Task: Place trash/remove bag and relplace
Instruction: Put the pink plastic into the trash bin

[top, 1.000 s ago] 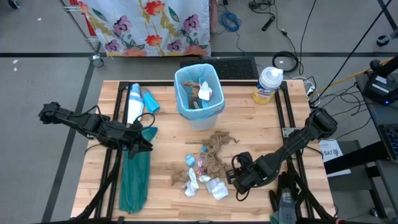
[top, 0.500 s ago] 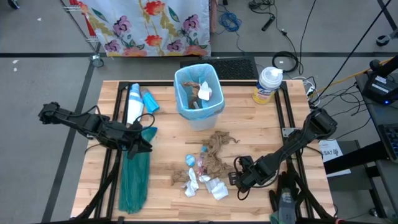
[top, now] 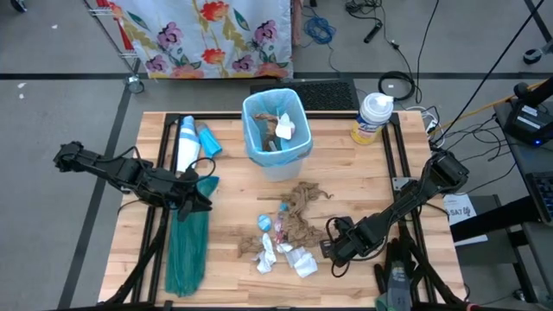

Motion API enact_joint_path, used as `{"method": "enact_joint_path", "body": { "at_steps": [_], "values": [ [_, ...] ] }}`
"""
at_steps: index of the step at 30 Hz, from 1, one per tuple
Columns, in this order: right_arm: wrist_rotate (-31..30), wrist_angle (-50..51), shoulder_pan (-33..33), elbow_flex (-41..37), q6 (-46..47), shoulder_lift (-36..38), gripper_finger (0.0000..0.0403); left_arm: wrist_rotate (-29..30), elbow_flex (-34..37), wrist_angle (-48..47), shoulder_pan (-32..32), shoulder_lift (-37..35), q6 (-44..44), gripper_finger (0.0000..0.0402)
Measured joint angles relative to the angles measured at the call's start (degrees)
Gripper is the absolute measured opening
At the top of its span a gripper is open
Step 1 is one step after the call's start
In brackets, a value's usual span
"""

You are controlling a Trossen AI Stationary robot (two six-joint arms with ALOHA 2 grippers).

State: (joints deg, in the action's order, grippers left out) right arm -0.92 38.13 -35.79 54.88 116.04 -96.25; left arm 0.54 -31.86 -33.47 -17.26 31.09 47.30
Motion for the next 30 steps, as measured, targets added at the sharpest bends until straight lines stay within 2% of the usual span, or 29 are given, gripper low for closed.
{"method": "enact_joint_path", "body": {
  "at_steps": [6,13,17,24,30],
  "values": [
    [-0.73,17.4,0.03,9.17,-0.83,3.23,0.0,-0.13,0.0,0.0,0.0,0.0,-0.21,0.0123],
    [-7.83,40.5,0.51,26.93,-2.26,4.03,0.0001,-0.33,0.0,-0.01,0.0,0.0,-0.21,0.0123],
    [-9.15,52.2,3.12,36.55,-6.22,4.05,0.0,-0.33,0.0,-0.02,0.0,0.0,-0.23,0.0123],
    [-23.16,51.95,11.38,45.38,-21.03,6.28,0.0,0.1,0.0,-0.02,-0.02,0.0,-0.21,0.0123],
    [-29.53,49.17,21.1,51.32,-39.77,6.3,0.0,3.63,0.0,-0.03,-0.02,0.0,0.19,0.0123]
  ]
}}
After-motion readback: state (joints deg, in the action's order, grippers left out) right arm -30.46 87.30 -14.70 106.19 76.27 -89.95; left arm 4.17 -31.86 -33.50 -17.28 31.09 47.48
